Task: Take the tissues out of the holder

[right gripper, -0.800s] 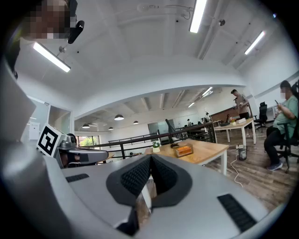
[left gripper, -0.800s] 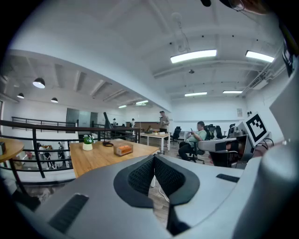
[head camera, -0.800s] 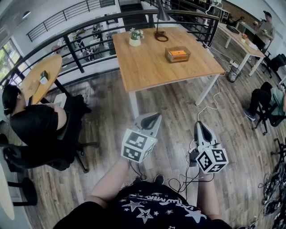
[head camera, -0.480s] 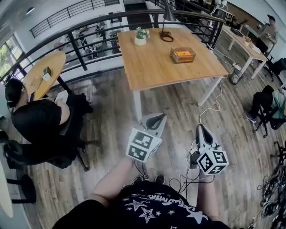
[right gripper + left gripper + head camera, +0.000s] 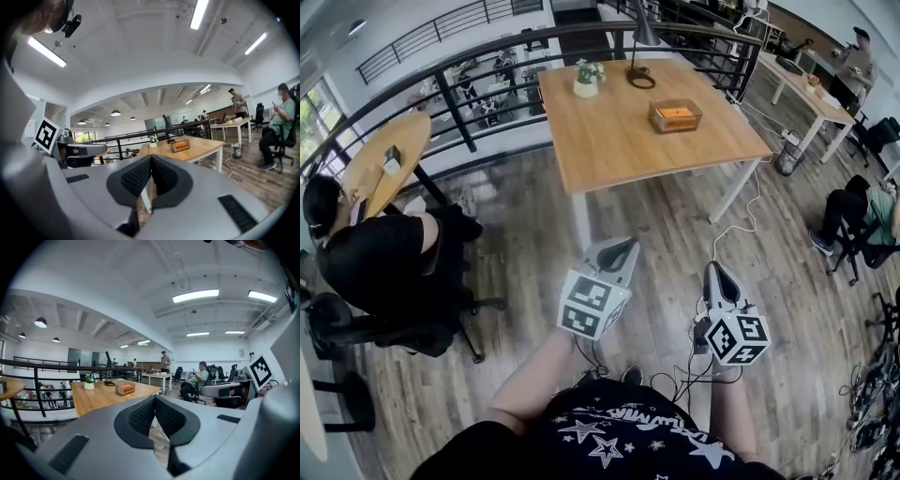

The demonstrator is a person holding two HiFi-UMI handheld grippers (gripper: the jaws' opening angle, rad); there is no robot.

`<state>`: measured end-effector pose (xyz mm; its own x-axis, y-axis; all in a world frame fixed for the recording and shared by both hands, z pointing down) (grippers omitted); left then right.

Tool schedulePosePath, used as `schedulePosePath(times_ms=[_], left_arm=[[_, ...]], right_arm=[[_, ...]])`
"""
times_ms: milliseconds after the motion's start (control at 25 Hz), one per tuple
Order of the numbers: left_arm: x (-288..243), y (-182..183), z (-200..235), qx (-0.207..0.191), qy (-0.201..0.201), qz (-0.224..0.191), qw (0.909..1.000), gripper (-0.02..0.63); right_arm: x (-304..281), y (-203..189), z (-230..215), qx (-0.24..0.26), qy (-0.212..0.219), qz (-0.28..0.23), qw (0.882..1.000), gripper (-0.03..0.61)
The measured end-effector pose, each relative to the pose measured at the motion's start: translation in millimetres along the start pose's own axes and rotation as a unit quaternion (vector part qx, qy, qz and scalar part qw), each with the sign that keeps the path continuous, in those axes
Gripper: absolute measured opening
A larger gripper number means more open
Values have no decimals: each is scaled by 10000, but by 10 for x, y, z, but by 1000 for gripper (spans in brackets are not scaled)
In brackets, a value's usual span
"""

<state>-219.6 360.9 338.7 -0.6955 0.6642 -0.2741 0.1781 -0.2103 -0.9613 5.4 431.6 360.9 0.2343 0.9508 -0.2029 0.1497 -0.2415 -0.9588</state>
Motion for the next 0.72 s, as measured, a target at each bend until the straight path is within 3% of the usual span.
schedulePosePath(times_ms=[160,440,720], left_arm=[[-111,9,-150,-47,58,2,10000,12],[-330,3,-531,-154,25,-46,9999,12],[-404,-65,-636,-216,252,80,9994,12]], right_arm=[[72,21,-134,463,-81,-28,9989,14],[132,-35,-477,752,505,-83,9959,14],[102,-91,-714,237,579,-187,9979,15]])
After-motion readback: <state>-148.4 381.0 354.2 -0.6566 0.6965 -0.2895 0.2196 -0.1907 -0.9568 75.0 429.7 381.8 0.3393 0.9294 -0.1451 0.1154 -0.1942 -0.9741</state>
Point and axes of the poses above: the fingertips, and each gripper's own axes: x backward along the fingers, z to its left, y out of its top, the point moved 8 cm from there along x, backward along the fingers, and after that the axes turned 3 degrees about z, right-handed, at the moved point
